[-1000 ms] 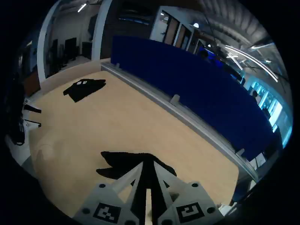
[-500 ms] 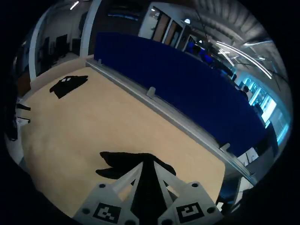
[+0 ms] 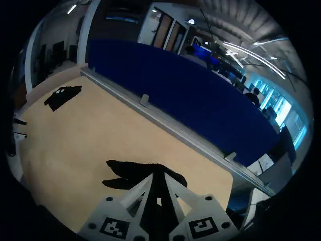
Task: Fold towel
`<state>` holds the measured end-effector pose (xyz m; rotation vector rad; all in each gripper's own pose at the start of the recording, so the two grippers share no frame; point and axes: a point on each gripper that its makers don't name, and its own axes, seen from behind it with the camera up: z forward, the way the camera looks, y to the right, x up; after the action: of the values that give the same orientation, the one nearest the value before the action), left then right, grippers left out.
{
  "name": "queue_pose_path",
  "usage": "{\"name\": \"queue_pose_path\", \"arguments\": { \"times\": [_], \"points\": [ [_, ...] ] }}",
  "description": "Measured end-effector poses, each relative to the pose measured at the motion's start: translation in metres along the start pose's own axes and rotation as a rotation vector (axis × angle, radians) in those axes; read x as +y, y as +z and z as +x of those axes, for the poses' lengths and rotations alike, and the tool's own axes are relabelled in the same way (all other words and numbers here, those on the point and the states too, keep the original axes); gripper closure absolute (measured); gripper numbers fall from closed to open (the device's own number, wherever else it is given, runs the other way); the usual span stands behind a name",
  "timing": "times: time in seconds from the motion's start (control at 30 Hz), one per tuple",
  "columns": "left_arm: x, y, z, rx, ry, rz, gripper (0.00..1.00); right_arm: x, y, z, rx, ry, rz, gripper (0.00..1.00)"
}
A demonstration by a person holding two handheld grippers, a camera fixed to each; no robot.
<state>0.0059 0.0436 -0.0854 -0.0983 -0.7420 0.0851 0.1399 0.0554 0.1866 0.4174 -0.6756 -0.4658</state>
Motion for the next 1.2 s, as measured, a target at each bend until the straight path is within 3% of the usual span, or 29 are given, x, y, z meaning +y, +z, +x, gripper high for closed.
{"name": "queue_pose_path", "arguments": {
  "times": [0.3,0.57,0.9,1.2],
  "points": [
    [0.004,0.001,0.002,-0.006,0.005,-0.003,0.00,0.001,-0.006,-0.027,-0.030,0.015,0.009,0.95],
    [0.009,0.001,0.005,-0.007,0.012,-0.014,0.01,-0.001,-0.027,-0.065,-0.059,0.038,0.007,0.96],
    [0.016,0.000,0.005,-0.008,0.027,-0.028,0.00,0.003,-0.054,-0.132,-0.124,0.090,-0.016,0.96],
    [0.024,-0.002,0.005,-0.011,0.040,-0.038,0.00,-0.004,-0.061,-0.186,-0.170,0.170,-0.029,0.96]
  ]
}}
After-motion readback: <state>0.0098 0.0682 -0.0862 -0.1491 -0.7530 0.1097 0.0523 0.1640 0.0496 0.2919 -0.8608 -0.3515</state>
